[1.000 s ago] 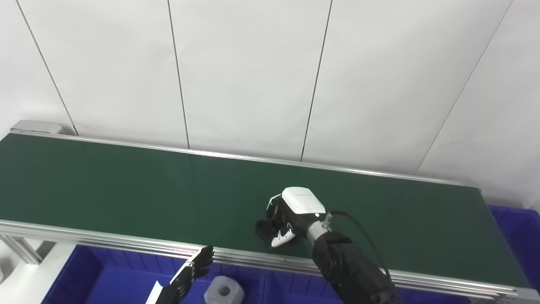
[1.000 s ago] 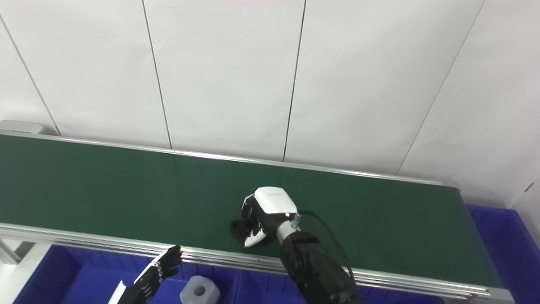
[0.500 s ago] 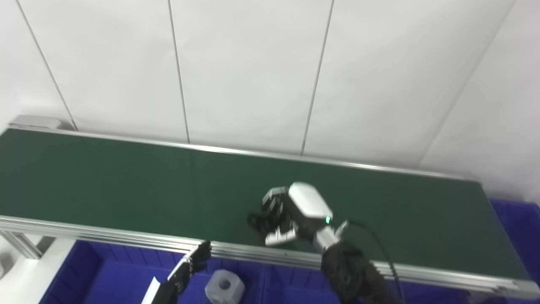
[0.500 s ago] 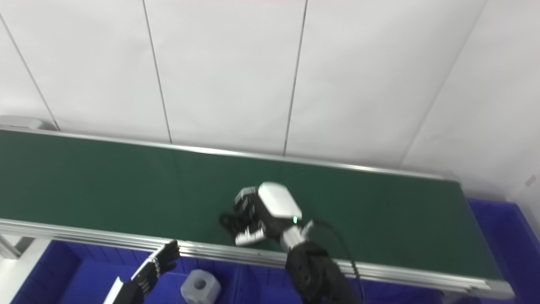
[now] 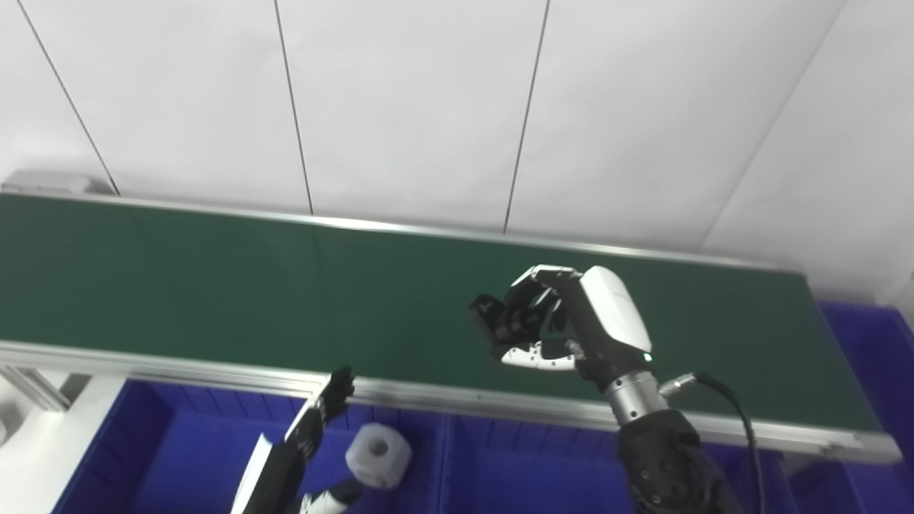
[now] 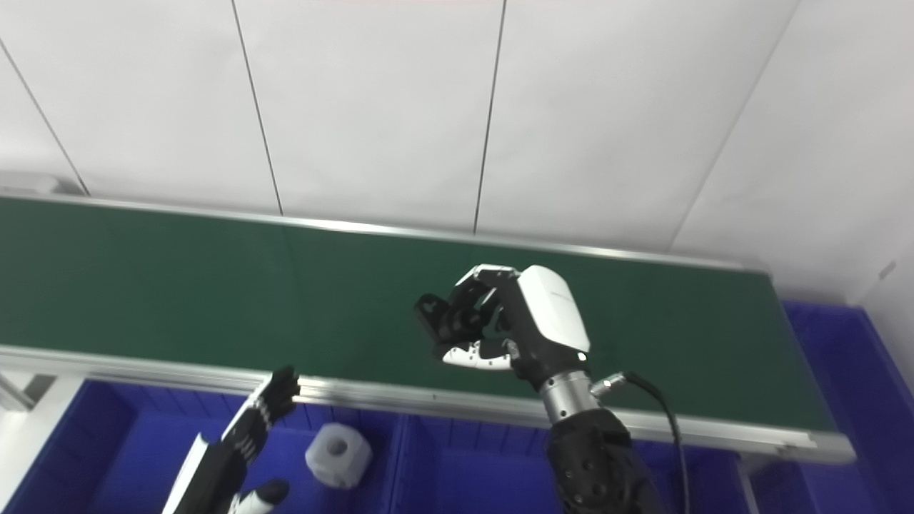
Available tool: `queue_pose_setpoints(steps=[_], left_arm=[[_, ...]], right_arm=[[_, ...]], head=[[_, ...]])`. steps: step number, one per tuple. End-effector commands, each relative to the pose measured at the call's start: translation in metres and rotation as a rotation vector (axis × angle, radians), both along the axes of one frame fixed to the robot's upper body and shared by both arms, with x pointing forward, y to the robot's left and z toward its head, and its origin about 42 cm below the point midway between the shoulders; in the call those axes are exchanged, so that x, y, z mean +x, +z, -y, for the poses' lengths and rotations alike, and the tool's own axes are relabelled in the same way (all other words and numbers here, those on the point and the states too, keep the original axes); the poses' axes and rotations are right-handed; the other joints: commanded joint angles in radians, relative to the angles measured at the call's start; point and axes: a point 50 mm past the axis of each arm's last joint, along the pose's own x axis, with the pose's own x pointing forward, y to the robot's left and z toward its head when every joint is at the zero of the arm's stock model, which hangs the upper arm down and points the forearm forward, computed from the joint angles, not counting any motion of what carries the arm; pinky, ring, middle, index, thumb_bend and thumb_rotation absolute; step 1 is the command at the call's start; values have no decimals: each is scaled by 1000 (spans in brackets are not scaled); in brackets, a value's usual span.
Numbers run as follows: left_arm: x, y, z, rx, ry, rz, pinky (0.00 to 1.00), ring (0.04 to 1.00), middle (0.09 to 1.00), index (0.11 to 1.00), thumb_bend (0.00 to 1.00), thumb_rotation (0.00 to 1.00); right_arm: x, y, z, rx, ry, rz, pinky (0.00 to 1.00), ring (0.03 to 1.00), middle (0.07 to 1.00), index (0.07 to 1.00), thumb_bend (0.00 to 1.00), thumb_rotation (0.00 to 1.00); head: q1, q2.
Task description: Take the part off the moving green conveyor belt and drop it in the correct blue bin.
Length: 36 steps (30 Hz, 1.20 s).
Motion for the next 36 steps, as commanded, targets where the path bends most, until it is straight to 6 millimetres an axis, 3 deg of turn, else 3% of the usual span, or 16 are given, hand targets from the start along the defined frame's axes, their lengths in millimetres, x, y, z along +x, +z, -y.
queue_pose_setpoints(steps=[1, 5, 9, 16, 20, 25, 26, 27, 28, 29, 33, 36], left_arm=[[3, 14, 5, 3, -6, 46, 914, 922, 941, 937, 655, 761], [11, 18, 4, 10, -12, 41, 933, 938, 947, 942, 645, 747], [17, 21, 2, 30, -5, 34, 943, 944, 949, 946, 641, 753], [25, 23, -1, 59, 0, 18, 953, 948, 951, 950, 645, 766], [29, 23, -3, 65, 4, 12, 951, 949, 949, 952, 650, 770], [28, 23, -5, 79, 7, 15, 934, 945, 948, 952, 624, 768], [27, 22, -5, 79, 7, 13, 936, 946, 948, 953, 624, 771], [27, 22, -5, 80, 8, 11, 939, 947, 949, 954, 632, 778], [25, 22, -5, 74, 9, 12, 941, 947, 949, 954, 634, 780], [24, 22, -4, 69, 10, 13, 938, 946, 949, 951, 633, 772], [20, 20, -6, 71, 16, 3, 925, 945, 951, 951, 647, 783], [19, 20, -7, 73, 20, 1, 923, 943, 951, 952, 659, 791]], right_arm=[[-9, -3, 6, 16, 11, 22, 280, 406, 503, 497, 512, 0], [-32, -55, 22, -14, -31, -93, 274, 414, 507, 490, 513, 0], [-41, -89, 28, -25, -75, -174, 257, 413, 504, 489, 514, 0], [-41, -131, 31, -62, -131, -284, 280, 409, 509, 490, 514, 0], [-32, -149, 31, -137, -146, -323, 300, 373, 454, 547, 507, 0], [-20, -161, 26, -225, -130, -396, 412, 398, 487, 568, 504, 0], [-19, -162, 24, -229, -118, -407, 468, 507, 583, 534, 503, 68], [-18, -162, 23, -232, -110, -414, 562, 638, 695, 686, 528, 168], [-19, -159, 20, -230, -91, -418, 594, 683, 733, 738, 537, 202], [-19, -157, 19, -227, -79, -420, 682, 778, 818, 815, 573, 303], [-31, -141, 11, -211, -33, -368, 888, 927, 920, 896, 613, 419], [-46, -127, 7, -157, -25, -327, 927, 966, 954, 915, 628, 449]], head=[[1, 0], [5, 10], [10, 30], [17, 52], [9, 57], [5, 62], [7, 62], [7, 62], [9, 62], [9, 62], [4, 61], [-3, 57]])
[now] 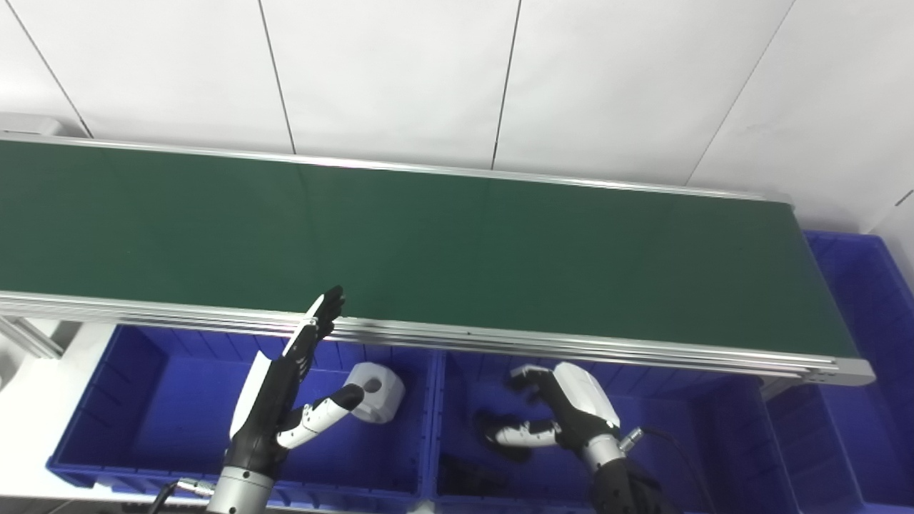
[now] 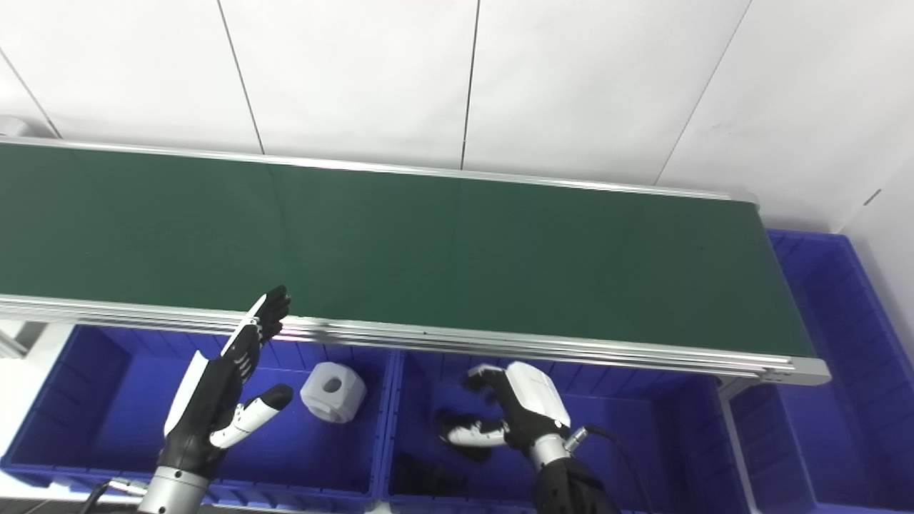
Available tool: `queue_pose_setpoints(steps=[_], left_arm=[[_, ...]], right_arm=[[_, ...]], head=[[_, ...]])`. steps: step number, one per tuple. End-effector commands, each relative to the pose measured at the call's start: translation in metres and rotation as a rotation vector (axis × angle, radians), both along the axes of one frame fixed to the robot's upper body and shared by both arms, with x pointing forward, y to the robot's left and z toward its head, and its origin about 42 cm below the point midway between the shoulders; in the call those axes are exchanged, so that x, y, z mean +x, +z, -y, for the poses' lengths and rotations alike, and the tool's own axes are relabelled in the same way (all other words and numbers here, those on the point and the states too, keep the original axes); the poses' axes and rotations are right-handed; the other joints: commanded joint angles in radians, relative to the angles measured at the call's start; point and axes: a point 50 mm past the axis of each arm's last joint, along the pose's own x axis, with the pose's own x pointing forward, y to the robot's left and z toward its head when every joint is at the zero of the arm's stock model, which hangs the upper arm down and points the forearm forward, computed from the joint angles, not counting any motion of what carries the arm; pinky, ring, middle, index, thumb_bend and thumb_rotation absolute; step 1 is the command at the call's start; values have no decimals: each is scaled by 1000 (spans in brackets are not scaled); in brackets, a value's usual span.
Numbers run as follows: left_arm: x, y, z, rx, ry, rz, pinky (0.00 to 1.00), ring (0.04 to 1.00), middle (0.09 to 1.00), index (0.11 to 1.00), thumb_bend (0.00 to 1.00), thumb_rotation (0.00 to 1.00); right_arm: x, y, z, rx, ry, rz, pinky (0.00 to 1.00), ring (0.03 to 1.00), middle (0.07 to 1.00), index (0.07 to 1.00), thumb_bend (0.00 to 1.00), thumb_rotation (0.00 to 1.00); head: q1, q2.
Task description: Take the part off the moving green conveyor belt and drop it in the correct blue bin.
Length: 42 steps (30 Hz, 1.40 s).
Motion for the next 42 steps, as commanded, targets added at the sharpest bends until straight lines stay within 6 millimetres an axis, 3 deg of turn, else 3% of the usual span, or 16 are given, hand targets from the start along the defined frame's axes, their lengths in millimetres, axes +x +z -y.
queue_pose_setpoints(steps=[1, 6, 10, 13, 15, 21, 29, 35, 42], left_arm=[[2, 10, -2, -3, 4, 59, 928, 941, 950, 951, 654, 790], [1, 9, -3, -10, -2, 57, 931, 941, 949, 948, 638, 785], [0, 7, -3, -13, -5, 64, 917, 932, 945, 946, 632, 784], [1, 6, -4, -14, -10, 62, 913, 929, 944, 945, 647, 787], [2, 5, -4, -19, -9, 56, 926, 932, 945, 944, 643, 780], [2, 1, -5, -35, -11, 53, 931, 934, 944, 943, 633, 763], [2, -10, -5, -51, -20, 39, 941, 941, 944, 944, 652, 755], [0, -14, -5, -58, -26, 30, 942, 942, 940, 947, 666, 751], [-4, -15, -4, -42, -43, 16, 928, 947, 952, 948, 674, 764]], right_arm=[[-6, 17, -2, 41, 1, 53, 947, 983, 977, 935, 640, 476], [-30, 41, -1, 158, -7, 110, 991, 1000, 1000, 996, 689, 570], [-48, 56, 0, 292, -40, 165, 911, 986, 1000, 1000, 681, 594], [-60, 64, -2, 409, -63, 168, 806, 942, 1000, 1000, 701, 685], [-67, 65, -3, 470, -67, 175, 798, 926, 990, 1000, 719, 741], [-75, 54, -8, 635, -128, 163, 861, 940, 980, 984, 734, 747], [-79, 35, -14, 718, -179, 193, 868, 914, 946, 969, 740, 810], [-81, 26, -18, 772, -178, 213, 871, 921, 950, 978, 741, 929], [-83, 19, -22, 818, -189, 251, 915, 951, 972, 977, 715, 939]], head=[[-3, -3], [-13, -20], [-9, -29], [-8, -35], [-8, -37], [-6, -53], [-11, -92], [-14, -103], [-16, -115]])
